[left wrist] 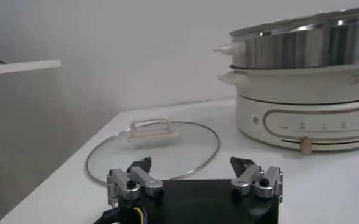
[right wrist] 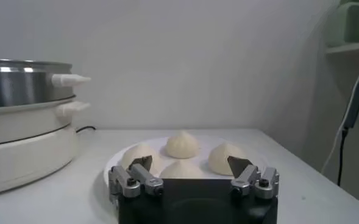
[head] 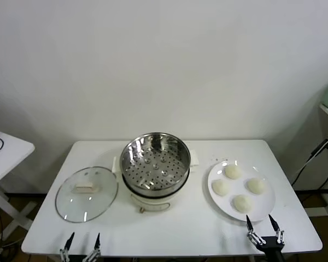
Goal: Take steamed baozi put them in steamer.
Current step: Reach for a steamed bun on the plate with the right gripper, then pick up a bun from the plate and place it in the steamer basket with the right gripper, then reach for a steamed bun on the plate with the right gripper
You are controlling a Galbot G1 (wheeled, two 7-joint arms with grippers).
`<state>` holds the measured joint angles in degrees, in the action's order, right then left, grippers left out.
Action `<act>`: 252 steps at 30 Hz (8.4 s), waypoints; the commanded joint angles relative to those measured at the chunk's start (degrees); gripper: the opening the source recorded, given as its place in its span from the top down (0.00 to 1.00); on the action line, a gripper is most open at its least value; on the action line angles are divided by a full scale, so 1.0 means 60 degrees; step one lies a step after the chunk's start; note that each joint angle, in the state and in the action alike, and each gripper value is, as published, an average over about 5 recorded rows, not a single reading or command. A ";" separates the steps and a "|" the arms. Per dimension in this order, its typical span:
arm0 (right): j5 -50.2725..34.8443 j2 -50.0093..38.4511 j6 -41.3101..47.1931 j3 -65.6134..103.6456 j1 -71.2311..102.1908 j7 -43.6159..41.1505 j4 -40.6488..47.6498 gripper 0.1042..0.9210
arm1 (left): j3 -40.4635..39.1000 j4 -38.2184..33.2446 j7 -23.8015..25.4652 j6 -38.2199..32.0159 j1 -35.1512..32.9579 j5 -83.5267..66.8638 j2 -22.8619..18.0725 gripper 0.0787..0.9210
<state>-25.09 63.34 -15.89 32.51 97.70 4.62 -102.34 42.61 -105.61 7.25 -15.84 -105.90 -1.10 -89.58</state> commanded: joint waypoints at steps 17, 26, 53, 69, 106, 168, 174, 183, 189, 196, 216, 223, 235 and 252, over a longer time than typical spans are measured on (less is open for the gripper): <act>0.0176 -0.4046 0.7669 -0.1999 -0.7596 -0.2736 0.1058 0.12 | -0.0133 0.0044 -0.0059 -0.0082 0.0251 0.0255 0.0175 0.12; 0.3519 -0.6490 0.5888 -0.6076 -1.0894 -0.7720 0.2470 0.12 | -0.0203 0.0070 -0.0043 -0.0093 0.0304 0.0435 0.0238 0.12; 0.2134 -0.1437 0.3843 -1.8624 -2.1157 -1.2198 0.9161 0.12 | -0.0154 0.0181 0.0034 -0.0161 0.0262 0.0585 0.0312 0.12; 0.2998 -0.0361 0.3448 -1.7293 -1.9400 -1.2400 1.0945 0.12 | -0.0005 0.0568 0.0021 -0.0266 0.0349 0.0636 0.0316 0.12; 0.4521 0.0063 0.2829 -1.5090 -1.7811 -1.1887 1.2220 0.19 | -0.0003 0.1057 -0.0073 -0.0417 0.0566 0.1013 0.0312 0.12; 0.5751 0.4424 -0.4447 -1.8647 -2.1058 -0.9691 1.0585 0.37 | -0.0043 0.1091 -0.0211 -0.0457 0.0753 0.1271 0.0160 0.12; 0.5950 0.4383 -0.4621 -1.8509 -2.0749 -0.9576 1.0900 0.37 | -0.0037 0.1168 -0.0219 -0.0465 0.0824 0.1269 0.0158 0.12; 0.6000 0.4521 -0.4863 -1.8340 -2.0616 -0.9507 1.1222 0.37 | -0.0041 0.1256 -0.0222 -0.0469 0.0878 0.1289 0.0182 0.12; 0.5879 0.4549 -0.4919 -1.8355 -2.0660 -0.9545 1.1215 0.35 | -0.0073 0.1260 -0.0221 -0.0454 0.0918 0.1310 0.0161 0.12; 0.5422 0.4392 -0.4935 -1.8360 -2.0982 -0.9504 1.1059 0.16 | -0.0061 0.1221 -0.0218 -0.0426 0.0946 0.1303 0.0169 0.12; -0.3781 -0.0595 0.1337 -2.4381 -2.5876 -1.1577 0.6025 0.12 | -0.0161 0.0975 -0.0168 -0.0316 0.0947 0.1381 0.0171 0.12; -0.3959 -0.2267 0.4314 -2.4451 -2.5195 -1.0414 0.4016 0.12 | -0.0199 0.1028 -0.0175 -0.0318 0.0997 0.1351 0.0157 0.12; -0.1365 -0.2482 0.5451 -2.2175 -2.1893 -0.9421 0.4980 0.12 | -0.0117 0.1197 -0.0204 -0.0340 0.1069 0.1349 0.0167 0.12; -0.0367 -0.1889 0.5462 -2.0064 -1.9565 -0.8871 0.6712 0.12 | -0.0042 0.1406 -0.0254 -0.0424 0.1056 0.1460 0.0126 0.12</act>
<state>-30.05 52.29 14.67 -93.75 -26.95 -50.65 -65.73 42.34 -97.38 5.75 -18.43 -99.54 7.48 -88.77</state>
